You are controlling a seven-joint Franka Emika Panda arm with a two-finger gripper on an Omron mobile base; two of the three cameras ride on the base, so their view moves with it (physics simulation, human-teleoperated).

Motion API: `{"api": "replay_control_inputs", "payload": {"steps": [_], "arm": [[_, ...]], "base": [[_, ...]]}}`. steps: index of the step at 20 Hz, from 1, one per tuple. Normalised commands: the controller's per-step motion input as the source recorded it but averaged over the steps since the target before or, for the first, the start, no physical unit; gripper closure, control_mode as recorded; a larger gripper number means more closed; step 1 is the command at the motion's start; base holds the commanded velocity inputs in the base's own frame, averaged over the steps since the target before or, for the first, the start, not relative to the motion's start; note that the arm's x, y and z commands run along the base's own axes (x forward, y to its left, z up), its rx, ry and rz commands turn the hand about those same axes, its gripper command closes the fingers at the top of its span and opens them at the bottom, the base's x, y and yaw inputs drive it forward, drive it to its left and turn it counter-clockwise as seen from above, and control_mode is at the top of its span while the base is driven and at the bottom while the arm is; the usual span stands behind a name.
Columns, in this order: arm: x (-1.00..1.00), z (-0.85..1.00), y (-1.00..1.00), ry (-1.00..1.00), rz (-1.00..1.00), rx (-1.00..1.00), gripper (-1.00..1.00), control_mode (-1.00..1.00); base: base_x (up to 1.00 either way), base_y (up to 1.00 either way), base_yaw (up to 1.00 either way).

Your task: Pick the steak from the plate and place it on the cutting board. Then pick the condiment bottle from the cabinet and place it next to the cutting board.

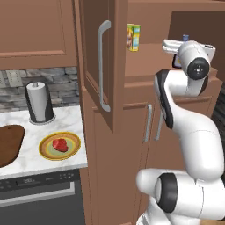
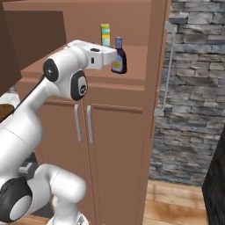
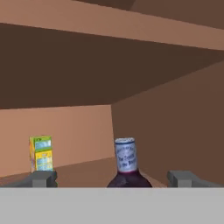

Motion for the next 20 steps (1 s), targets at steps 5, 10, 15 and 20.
{"api": "replay_control_inputs", "payload": {"steps": [5,10,15,20], "arm": [[0.3,0.0,-0.15,0.06,0.0,0.0,-1.0,-1.0],[0.25,0.0,-0.18,0.03,0.0,0.0,-1.0,-1.0],[0.22,-0.01,-0.08,0.0,0.0,0.0,-1.0,-1.0],[0.2,-0.08,-0.02,0.0,0.0,0.0,-1.0,-1.0]], "base": [[0.0,0.0,0.0],[0.0,0.0,0.0],[0.0,0.0,0.0],[0.0,0.0,0.0]]}}
